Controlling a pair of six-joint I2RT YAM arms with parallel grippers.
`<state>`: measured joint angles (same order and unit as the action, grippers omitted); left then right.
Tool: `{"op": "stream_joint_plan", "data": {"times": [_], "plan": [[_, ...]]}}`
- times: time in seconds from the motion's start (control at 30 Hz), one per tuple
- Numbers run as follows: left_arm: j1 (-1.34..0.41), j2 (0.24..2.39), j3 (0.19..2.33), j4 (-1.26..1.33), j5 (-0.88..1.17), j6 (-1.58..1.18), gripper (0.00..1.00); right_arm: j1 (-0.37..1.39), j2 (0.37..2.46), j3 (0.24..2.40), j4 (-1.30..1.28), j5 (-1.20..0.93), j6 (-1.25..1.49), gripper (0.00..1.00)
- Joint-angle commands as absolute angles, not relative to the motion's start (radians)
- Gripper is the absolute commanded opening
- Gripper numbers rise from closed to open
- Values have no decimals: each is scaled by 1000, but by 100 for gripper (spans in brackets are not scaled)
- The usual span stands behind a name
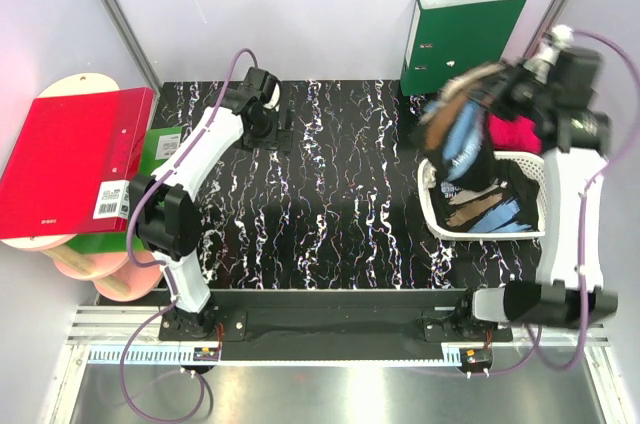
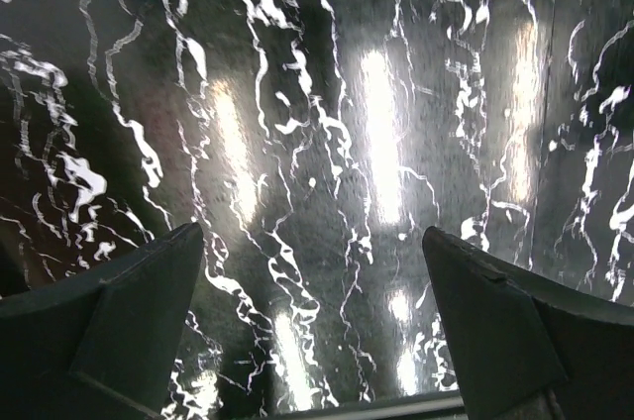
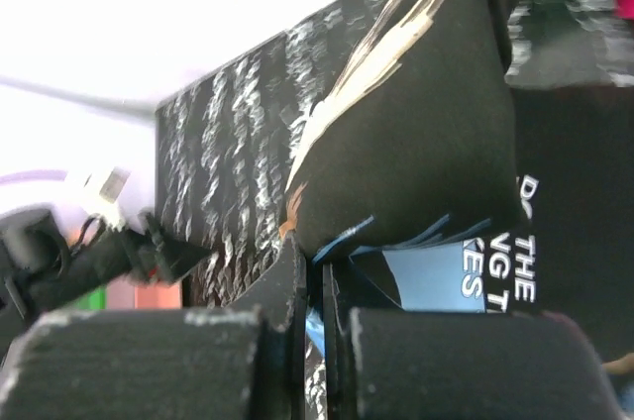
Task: Fold and stack the t-shirts
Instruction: Move the tshirt to the center of the board
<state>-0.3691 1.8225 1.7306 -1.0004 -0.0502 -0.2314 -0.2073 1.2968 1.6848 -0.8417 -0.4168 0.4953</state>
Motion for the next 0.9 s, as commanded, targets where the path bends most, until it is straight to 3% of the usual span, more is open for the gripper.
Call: {"op": "stream_joint_plan", "data": {"times": [0.0, 0.03, 0.27, 0.57, 0.63, 0.67, 0.7, 0.77, 0.8, 0.87], "plan": [[-370, 1772, 1749, -979, -127, -279, 99, -8, 1454, 1842, -752, -431, 512, 0], [-370, 1769, 1747, -977, -147, -287, 99, 79, 1482, 1862, -753, -411, 509, 0], [-368, 1752, 1792, -977, -219, -308, 99, 256, 1707, 1968, -750, -462, 534, 0], [-365, 1778, 1827, -988, -213, -308, 99, 293, 1778, 1566, -781, -485, 546, 0], [-365, 1786, 1836, -991, -206, -304, 99, 295, 1828, 1520, -819, -411, 545, 16], [-365, 1787, 1841, -989, -201, -304, 99, 295, 1842, 1523, -836, -384, 523, 33], [-365, 1790, 1848, -991, -195, -302, 99, 295, 1847, 1534, -856, -300, 515, 59], [-365, 1796, 1850, -986, -134, -301, 99, 307, 1807, 1577, -871, -208, 490, 90], [-365, 1799, 1844, -976, -92, -299, 99, 310, 1748, 1592, -856, -125, 479, 99], [-374, 1809, 1822, -925, 88, -288, 99, 308, 1697, 1629, -835, -71, 454, 100]]}}
